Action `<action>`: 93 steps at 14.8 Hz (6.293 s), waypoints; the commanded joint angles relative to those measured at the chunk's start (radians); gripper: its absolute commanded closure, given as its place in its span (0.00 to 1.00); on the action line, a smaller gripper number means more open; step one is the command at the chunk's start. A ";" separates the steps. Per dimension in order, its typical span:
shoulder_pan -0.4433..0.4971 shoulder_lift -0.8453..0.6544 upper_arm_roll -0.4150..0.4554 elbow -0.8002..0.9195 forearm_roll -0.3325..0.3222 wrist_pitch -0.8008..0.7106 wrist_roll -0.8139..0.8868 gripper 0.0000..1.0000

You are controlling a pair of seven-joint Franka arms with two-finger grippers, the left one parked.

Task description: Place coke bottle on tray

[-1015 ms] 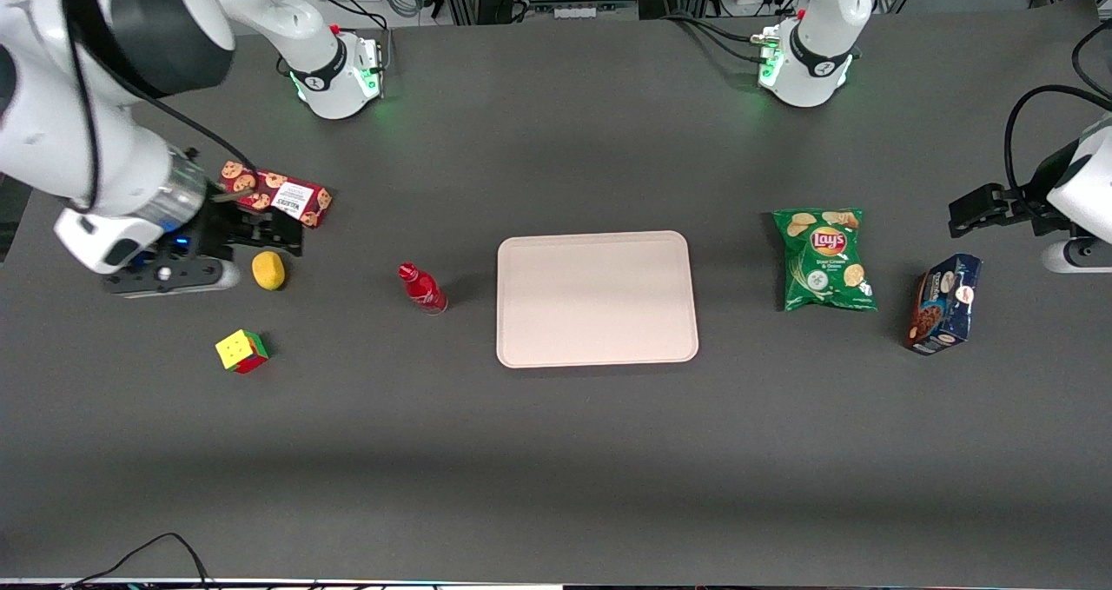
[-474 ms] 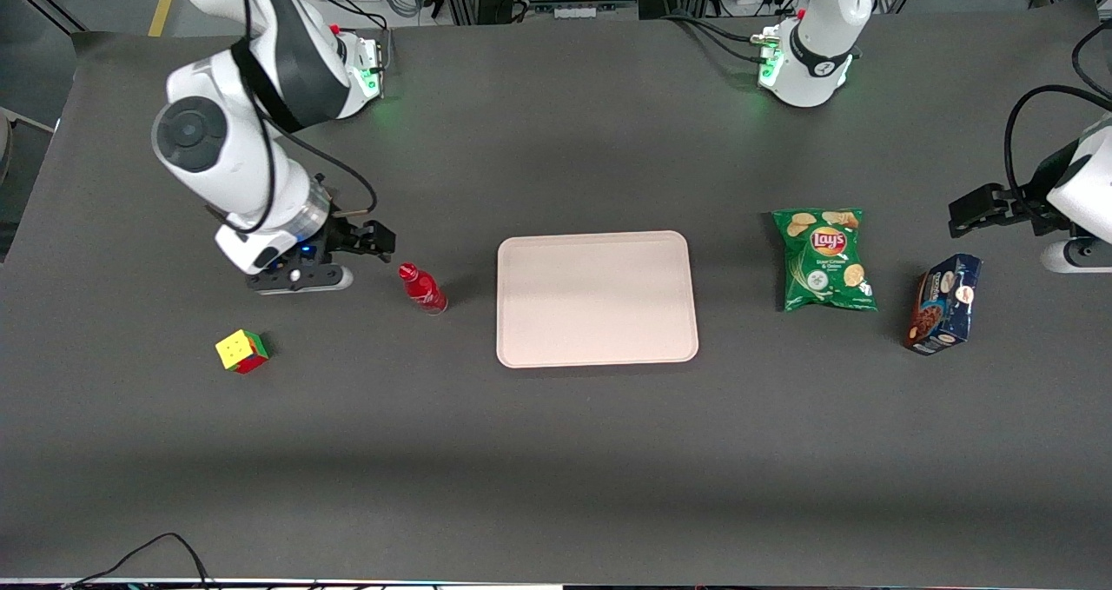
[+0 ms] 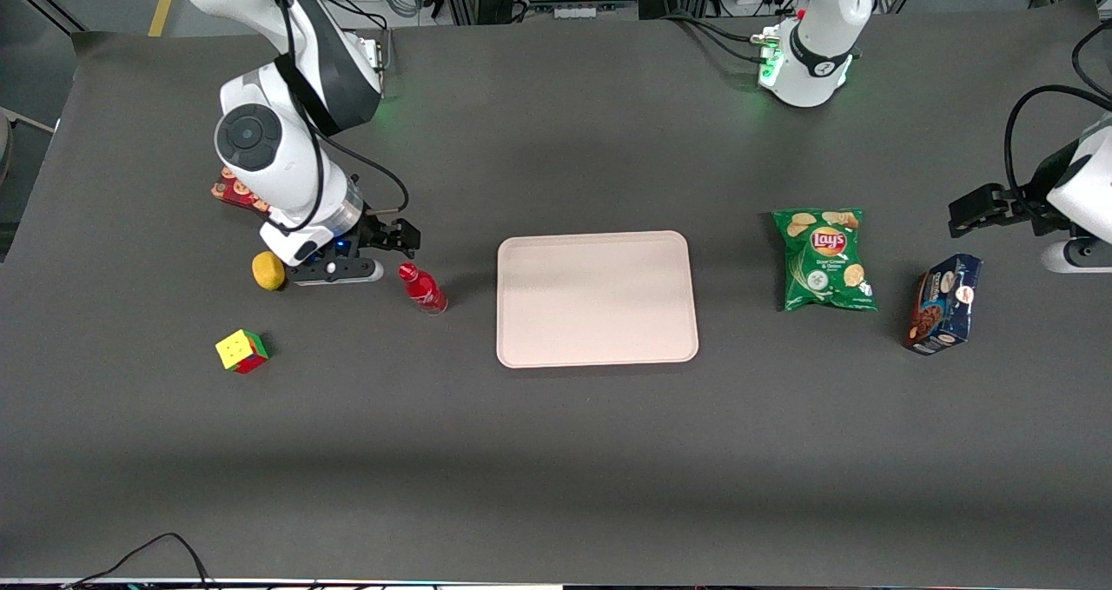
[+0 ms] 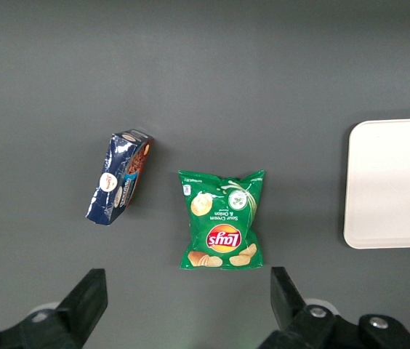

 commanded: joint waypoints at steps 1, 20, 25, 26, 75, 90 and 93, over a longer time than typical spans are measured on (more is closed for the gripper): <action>0.004 0.036 0.015 -0.009 -0.001 0.058 0.043 0.00; 0.015 0.137 0.015 0.011 -0.062 0.123 0.067 0.80; 0.015 0.081 0.025 0.031 -0.062 0.077 0.081 1.00; 0.015 0.061 0.025 0.062 -0.062 0.019 0.081 1.00; 0.080 0.463 0.160 0.729 -0.125 -0.280 0.443 0.00; -0.017 -0.214 -0.297 0.226 -0.004 -0.336 -0.271 0.00; -0.017 -0.217 -0.343 0.235 -0.009 -0.365 -0.377 0.00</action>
